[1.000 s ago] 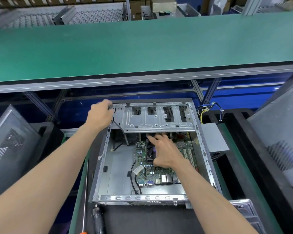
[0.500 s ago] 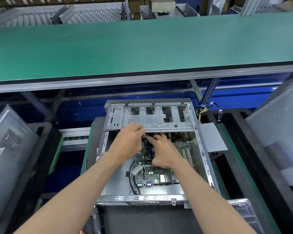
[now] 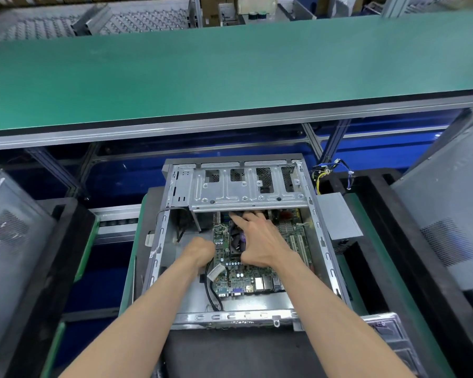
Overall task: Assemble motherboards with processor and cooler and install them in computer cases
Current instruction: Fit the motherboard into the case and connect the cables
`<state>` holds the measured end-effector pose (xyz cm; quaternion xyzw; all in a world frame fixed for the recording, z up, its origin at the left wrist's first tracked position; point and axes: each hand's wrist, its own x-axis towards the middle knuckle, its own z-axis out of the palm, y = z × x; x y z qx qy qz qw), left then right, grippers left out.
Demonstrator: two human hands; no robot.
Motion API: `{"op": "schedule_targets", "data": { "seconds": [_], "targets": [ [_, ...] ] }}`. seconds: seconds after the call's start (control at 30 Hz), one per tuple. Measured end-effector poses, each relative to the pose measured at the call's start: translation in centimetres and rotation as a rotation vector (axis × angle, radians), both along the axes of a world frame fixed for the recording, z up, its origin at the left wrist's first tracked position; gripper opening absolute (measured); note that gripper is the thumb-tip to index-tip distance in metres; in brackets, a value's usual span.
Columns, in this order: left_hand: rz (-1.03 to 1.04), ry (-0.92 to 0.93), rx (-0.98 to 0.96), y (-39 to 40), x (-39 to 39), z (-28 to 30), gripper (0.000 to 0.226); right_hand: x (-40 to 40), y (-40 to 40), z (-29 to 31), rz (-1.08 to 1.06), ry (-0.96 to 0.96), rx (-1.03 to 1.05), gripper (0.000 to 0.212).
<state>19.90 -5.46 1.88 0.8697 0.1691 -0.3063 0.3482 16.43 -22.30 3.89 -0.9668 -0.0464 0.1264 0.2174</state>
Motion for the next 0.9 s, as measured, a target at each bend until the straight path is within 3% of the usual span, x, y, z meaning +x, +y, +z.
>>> {"op": "schedule_targets", "data": {
  "seconds": [0.13,0.27,0.43,0.6,0.77,0.9],
  "targets": [
    [0.186,0.160,-0.200,0.1,0.0,-0.8,0.018,0.0,0.0,0.0,-0.011,-0.001,0.008,0.103],
    [0.180,0.044,-0.065,0.9,-0.1,-1.6,0.011,-0.1,0.0,0.3,-0.016,0.000,0.008,0.103],
    [0.422,-0.062,-0.198,1.5,0.7,-1.7,0.039,-0.1,0.1,0.6,-0.023,0.008,0.021,0.102],
    [0.605,-0.188,-0.252,1.6,1.3,-1.9,0.029,-0.2,-0.1,0.7,-0.019,-0.008,0.032,0.092],
    [0.738,-0.108,-0.478,1.0,2.3,-1.3,0.027,-0.3,0.0,0.9,0.007,-0.018,0.016,0.084],
    [0.687,-0.091,-0.451,0.6,2.6,-2.3,0.027,-0.2,0.2,0.8,0.017,-0.024,0.000,0.083]
  ]
}}
